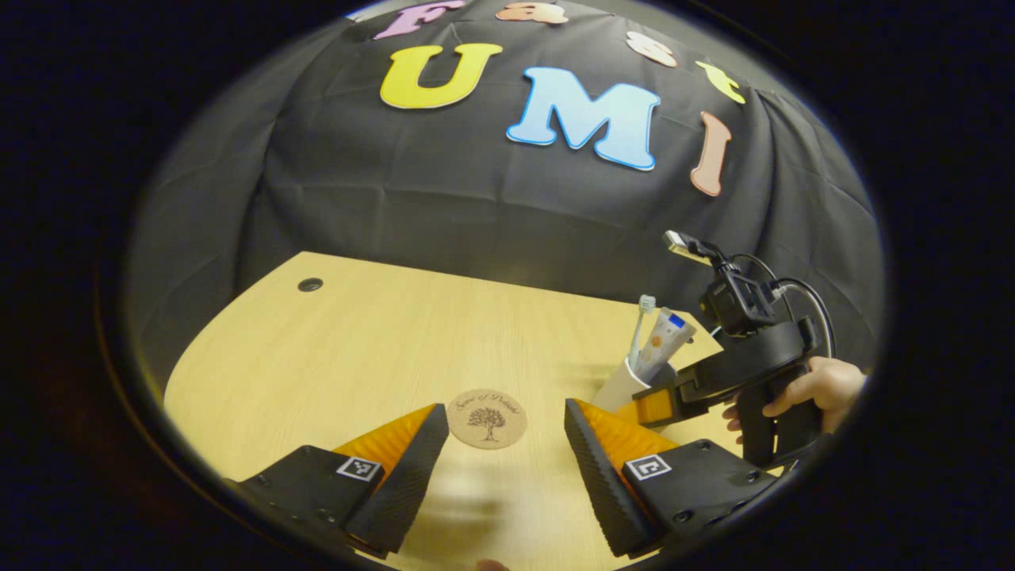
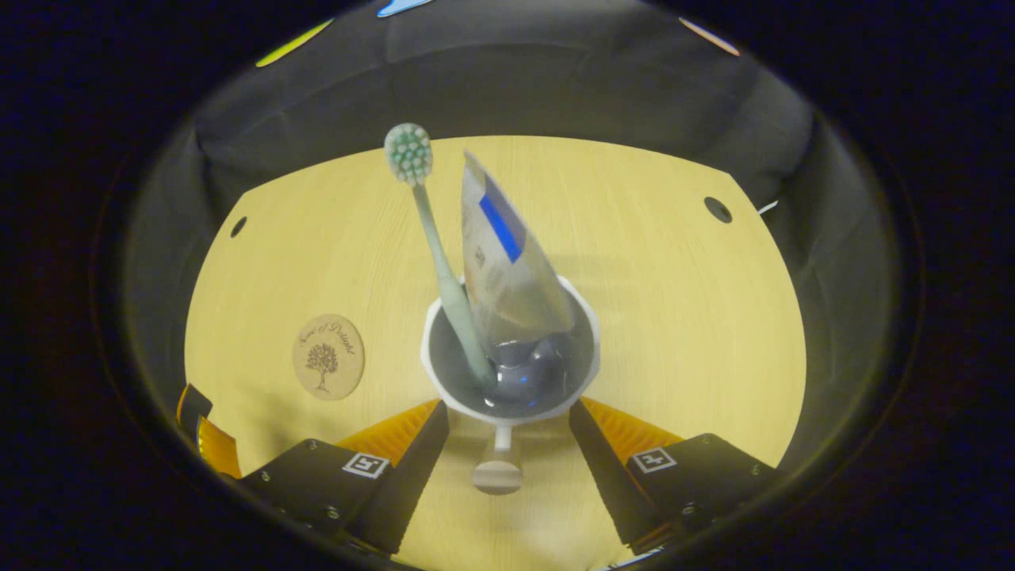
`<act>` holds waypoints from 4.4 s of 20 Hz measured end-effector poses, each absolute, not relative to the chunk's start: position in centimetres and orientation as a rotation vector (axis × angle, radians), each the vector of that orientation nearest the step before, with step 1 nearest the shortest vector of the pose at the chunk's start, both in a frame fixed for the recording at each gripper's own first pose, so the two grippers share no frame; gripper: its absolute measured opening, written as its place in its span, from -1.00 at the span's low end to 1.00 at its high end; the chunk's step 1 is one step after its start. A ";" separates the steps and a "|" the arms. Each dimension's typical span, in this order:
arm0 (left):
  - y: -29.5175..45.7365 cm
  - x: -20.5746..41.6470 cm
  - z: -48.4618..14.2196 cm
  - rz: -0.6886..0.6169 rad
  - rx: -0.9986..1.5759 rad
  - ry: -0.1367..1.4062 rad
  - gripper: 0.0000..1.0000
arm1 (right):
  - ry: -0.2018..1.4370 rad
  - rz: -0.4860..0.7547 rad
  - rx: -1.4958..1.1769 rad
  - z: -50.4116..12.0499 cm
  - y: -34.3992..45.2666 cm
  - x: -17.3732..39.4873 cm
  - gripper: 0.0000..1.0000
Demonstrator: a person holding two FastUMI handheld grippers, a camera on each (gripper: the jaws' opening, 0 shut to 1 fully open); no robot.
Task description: Put the toothbrush and toothpaste on the desktop into the cup, then pick up the cup and place it on the coaster on the desktop.
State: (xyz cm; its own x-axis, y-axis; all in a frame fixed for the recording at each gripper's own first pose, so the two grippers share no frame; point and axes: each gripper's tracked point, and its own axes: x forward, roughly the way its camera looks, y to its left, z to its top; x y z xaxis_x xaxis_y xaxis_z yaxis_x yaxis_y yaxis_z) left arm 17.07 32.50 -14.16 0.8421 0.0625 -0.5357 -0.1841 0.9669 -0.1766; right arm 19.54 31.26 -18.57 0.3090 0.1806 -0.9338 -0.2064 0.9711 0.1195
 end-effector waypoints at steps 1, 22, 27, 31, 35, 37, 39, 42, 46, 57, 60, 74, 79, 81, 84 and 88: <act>32.8 17.0 -14.4 0.137 -0.229 0.560 0.92 | 1.239 0.253 -0.029 -18.9 31.3 19.6 0.87; 34.0 15.5 -15.6 0.186 -0.230 0.598 0.92 | 1.223 0.305 -0.116 -18.9 32.5 18.4 -0.43; 35.1 13.8 -15.9 0.214 -0.257 0.608 0.93 | 1.210 0.363 -0.088 -17.5 35.4 17.5 -0.43; 36.4 12.4 -15.9 0.225 -0.248 0.608 0.99 | 1.208 0.405 -0.100 -17.0 38.1 16.7 -0.43; 37.7 11.8 -15.8 0.228 -0.253 0.602 0.92 | 1.200 0.457 -0.121 -16.6 41.3 16.1 -0.43; 38.4 11.5 -15.8 0.231 -0.255 0.602 0.92 | 1.196 0.482 -0.137 -16.3 42.9 16.0 -0.43; 38.9 11.3 -15.7 0.233 -0.259 0.599 0.92 | 1.191 0.503 -0.151 -16.3 44.4 16.2 -0.43; 39.8 10.7 -15.7 0.237 -0.260 0.598 0.92 | 1.196 0.521 -0.175 -16.6 46.0 15.9 -0.43; 40.7 10.5 -15.8 0.244 -0.258 0.595 0.92 | 1.217 0.528 -0.194 -17.3 46.9 15.9 -0.43; 40.5 10.7 -16.1 0.248 -0.277 0.601 0.92 | 1.210 0.556 -0.224 -17.2 47.5 15.9 -0.41; 40.6 10.6 -16.4 0.252 -0.269 0.600 0.99 | 1.198 0.560 -0.202 -16.1 46.9 16.2 -0.36; 33.7 13.1 -12.7 0.154 -0.177 0.545 0.92 | 0.941 0.536 0.016 -6.2 38.8 14.9 0.72; 30.9 14.4 -10.1 0.108 -0.145 0.480 0.92 | 0.646 0.428 0.014 -2.5 32.9 16.2 0.72; 29.7 14.6 -9.2 0.092 -0.120 0.446 0.99 | 0.558 0.392 0.008 -1.5 30.7 16.1 0.72; 27.7 14.8 -7.1 0.067 -0.120 0.377 0.92 | 0.450 0.358 -0.001 -0.6 28.6 15.5 0.72; 25.5 14.8 -2.7 0.032 -0.118 0.220 0.91 | 0.246 0.298 -0.015 2.5 26.1 15.2 0.75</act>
